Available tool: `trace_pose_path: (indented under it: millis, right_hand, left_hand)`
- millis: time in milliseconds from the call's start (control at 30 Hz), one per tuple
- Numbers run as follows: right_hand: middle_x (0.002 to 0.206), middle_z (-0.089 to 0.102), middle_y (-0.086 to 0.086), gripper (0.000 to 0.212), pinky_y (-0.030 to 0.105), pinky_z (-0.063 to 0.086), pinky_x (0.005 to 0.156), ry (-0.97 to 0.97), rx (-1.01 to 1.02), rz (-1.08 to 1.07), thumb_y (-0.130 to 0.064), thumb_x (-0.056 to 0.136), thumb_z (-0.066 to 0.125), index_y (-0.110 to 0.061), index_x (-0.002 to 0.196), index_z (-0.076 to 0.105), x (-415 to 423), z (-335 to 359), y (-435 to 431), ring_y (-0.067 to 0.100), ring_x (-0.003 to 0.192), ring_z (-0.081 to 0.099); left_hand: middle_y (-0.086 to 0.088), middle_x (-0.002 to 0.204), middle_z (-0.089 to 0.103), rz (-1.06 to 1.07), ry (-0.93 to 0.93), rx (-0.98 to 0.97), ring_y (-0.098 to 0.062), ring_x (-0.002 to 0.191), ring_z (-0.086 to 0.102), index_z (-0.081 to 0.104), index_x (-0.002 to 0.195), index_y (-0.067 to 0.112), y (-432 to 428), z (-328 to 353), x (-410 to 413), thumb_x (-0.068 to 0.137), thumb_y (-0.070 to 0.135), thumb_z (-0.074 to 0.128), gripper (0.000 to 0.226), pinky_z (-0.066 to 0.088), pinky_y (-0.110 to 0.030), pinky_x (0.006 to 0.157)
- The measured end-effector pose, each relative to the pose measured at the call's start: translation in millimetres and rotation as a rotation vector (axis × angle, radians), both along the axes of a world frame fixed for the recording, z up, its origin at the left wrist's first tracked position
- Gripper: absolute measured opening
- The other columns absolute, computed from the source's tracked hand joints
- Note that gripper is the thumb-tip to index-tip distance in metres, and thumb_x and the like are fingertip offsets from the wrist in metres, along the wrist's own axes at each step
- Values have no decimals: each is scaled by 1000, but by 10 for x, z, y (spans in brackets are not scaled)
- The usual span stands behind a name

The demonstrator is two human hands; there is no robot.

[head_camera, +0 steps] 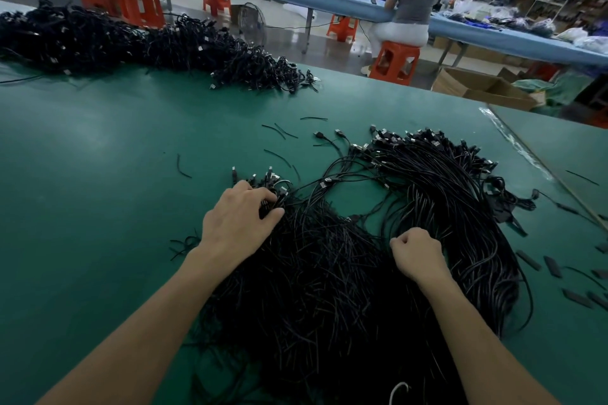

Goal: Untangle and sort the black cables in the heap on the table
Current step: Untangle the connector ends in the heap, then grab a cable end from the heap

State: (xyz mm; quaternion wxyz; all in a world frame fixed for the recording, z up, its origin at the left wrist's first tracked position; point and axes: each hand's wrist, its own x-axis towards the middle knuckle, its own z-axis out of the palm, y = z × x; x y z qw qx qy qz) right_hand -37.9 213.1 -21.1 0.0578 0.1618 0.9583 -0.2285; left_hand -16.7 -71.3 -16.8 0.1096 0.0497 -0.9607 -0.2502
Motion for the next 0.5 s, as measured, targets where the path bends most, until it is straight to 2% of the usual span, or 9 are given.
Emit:
trace_pose_path:
  millis: [67,100,167,200,267,333,400,500]
  right_hand:
    - [67,51,11,32,32,35,55,55,-175,-22,-12,99,45,-9,67,39,-20,26,12,22,56,39]
    - [68,46,12,28,34,36,57,74,-331,-68,-9,100,44,-9,72,44,-33,48,10,23,60,37]
    - [70,39,10,19,36,37,58,98,-625,-208,-8,103,41,-8,88,53,-58,100,12,23,61,34]
    - [70,40,7,20,37,37,58,117,-667,-240,-12,105,40,-9,96,57,-62,127,11,20,59,34]
    - [65,45,0,26,36,35,56,190,-518,-196,-24,106,38,-19,100,62,-30,203,-11,17,55,38]
    - [53,44,-7,34,30,32,49,311,-391,-112,-34,107,37,-24,89,64,39,312,-76,11,46,38]
    - [40,45,-10,37,24,31,41,434,-374,-26,-31,106,39,-20,82,66,106,464,-183,6,36,37]
    - [40,49,-24,38,15,28,36,542,-312,166,-21,102,46,-11,71,66,247,769,-448,4,33,38]
  left_hand:
    - [6,103,47,-1,2,-14,-15,101,51,65,121,32,20,10,-2,94,57,52,39,45,-32,66]
    - [6,103,46,7,19,-24,-15,102,50,66,120,31,32,19,-2,94,56,52,39,44,-31,66]
    - [4,100,46,12,108,-29,-16,97,50,69,115,27,60,42,10,94,50,56,34,45,-30,67]
    - [4,97,47,-1,170,-23,-16,94,51,70,112,25,77,58,19,94,45,59,29,47,-30,68]
    - [7,89,49,-57,266,20,-14,88,51,71,103,23,128,106,48,93,38,63,20,45,-27,69]
    - [14,81,48,-141,312,79,-8,81,49,71,95,23,199,159,84,93,34,64,13,39,-19,66]
    - [18,79,51,-230,326,103,-4,77,49,70,93,25,295,192,115,92,33,64,10,42,-18,69]
    - [20,81,54,-333,278,163,1,76,50,68,105,28,432,283,157,92,37,65,15,50,-26,75]
